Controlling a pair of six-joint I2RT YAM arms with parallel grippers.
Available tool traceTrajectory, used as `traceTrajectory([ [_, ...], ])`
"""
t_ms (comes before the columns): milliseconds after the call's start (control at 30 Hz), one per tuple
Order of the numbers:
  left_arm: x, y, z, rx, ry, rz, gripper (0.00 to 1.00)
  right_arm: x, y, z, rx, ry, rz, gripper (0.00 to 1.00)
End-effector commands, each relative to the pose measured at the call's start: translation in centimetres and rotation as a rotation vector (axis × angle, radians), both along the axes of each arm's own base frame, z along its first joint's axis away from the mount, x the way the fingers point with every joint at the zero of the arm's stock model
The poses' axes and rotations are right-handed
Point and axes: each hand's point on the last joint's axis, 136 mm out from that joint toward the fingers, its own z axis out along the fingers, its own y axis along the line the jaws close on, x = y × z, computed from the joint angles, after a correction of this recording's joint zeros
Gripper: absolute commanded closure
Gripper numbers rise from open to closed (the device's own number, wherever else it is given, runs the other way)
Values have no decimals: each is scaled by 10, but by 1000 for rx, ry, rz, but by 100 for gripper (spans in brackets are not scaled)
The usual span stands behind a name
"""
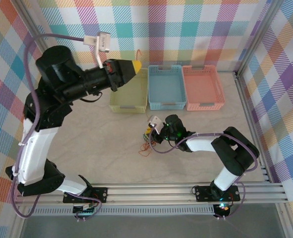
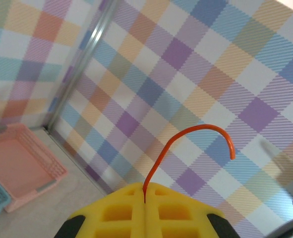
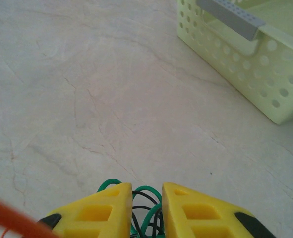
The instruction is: Untangle the cables
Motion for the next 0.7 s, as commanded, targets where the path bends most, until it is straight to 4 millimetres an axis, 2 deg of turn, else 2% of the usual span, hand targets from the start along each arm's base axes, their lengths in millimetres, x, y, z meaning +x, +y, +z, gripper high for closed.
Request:
traceTrajectory([
  [0,-11,36,23,-11,-111,116,100,14,-6,-4,-25,29,-69,76],
  [67,-10,47,20,6,-129,166,100,15,-8,-6,-30,39,-79,76],
  [133,-5,56,8,40,-124,230,100,16,-8,-7,-32,46,-89,76],
  [267,16,73,-41,160,-72,376,100,16,-7,-7,-29,53,-81,77],
  [400,43,118,-120,384,26,658,100,14,-6,-7,-23,58,-72,78],
  [500,55,157,-182,554,115,853,100,14,-5,-8,-24,61,-70,79],
  [600,62,180,-249,675,257,924,100,14,-5,-8,-24,65,-66,80],
  [667,69,187,-298,714,385,907,100,14,-4,-8,-23,67,-64,81],
])
